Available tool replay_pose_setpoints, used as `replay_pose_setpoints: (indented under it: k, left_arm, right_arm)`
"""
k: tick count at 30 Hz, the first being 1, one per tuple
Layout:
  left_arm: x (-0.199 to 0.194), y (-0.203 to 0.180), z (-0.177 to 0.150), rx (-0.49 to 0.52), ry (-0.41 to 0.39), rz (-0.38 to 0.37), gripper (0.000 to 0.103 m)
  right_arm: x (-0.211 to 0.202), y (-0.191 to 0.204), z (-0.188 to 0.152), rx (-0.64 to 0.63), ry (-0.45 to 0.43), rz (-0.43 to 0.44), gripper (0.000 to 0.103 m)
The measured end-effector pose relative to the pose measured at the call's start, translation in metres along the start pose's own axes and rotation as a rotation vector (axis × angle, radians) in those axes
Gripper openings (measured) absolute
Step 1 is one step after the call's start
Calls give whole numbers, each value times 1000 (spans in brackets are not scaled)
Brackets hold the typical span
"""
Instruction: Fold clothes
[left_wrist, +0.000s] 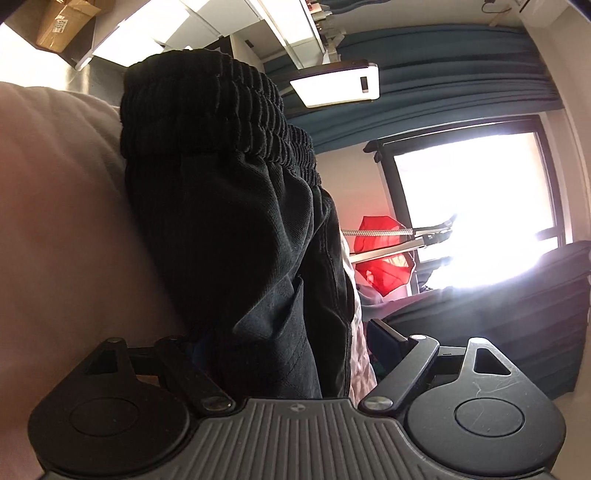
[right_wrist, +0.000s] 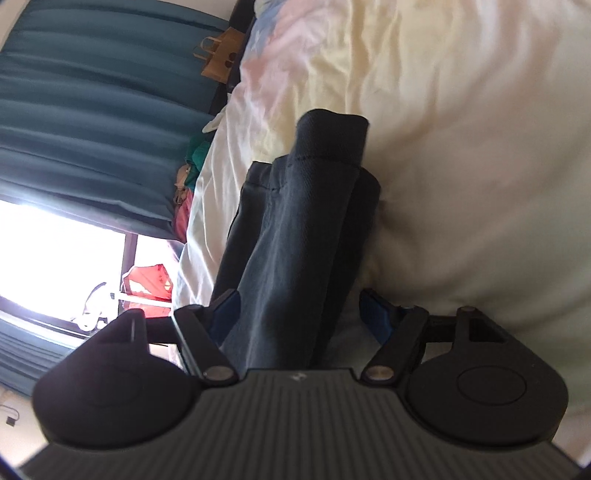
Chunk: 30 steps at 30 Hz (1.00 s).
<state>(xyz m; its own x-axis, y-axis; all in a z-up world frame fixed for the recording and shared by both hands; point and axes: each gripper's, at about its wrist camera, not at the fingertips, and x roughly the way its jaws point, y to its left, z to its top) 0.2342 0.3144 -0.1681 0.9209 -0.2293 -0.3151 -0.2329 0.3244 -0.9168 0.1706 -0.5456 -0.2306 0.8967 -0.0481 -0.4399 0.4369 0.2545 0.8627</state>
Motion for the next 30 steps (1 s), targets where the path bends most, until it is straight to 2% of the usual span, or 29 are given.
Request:
replay_pose_setpoints:
  k: [5, 6, 7, 8, 9, 10, 11, 12, 14, 22, 25, 29, 30]
  left_arm:
    - [28, -4, -4, -8, -46, 6, 83]
    - [29, -6, -5, -15, -54, 17, 81]
    - [31, -8, -6, -22, -63, 27, 70]
    - [32, -10, -6, -29, -72, 38, 52]
    - [33, -9, -6, -34, -76, 57, 46]
    - [33, -10, -6, -28, -78, 62, 37]
    - [33, -10, -5, -22, -81, 66, 30]
    - [33, -11, -5, -16, -83, 69, 28]
    - [31, -19, -5, 7, -94, 74, 18]
    - [-26, -34, 1, 9, -117, -14, 11]
    - [-78, -28, -1, 48, -131, -9, 10]
    - [-120, -31, -2, 15, -156, -44, 8]
    - [-142, -28, -3, 12, -165, -45, 7]
  right_arm:
    - [28, 17, 0, -173, -50, -1, 71]
    - [34, 20, -1, -176, -70, -14, 65]
    - [38, 22, -2, -172, -91, -28, 58]
    - [40, 24, -3, -163, -113, -39, 53]
    - [41, 25, -3, -150, -132, -47, 34]
    - [40, 24, -4, -139, -148, -56, 23]
    - [38, 25, -4, -133, -162, -60, 21]
    - [36, 26, -6, -131, -176, -59, 16]
    - [26, 30, -6, -140, -199, -56, 13]
    - [-32, 42, -3, -149, -183, 8, 11]
    - [-50, 37, -3, -94, -173, 19, 11]
    - [-71, 25, -10, -3, -151, 24, 11]
    - [-77, 24, -12, 1, -143, 22, 11]
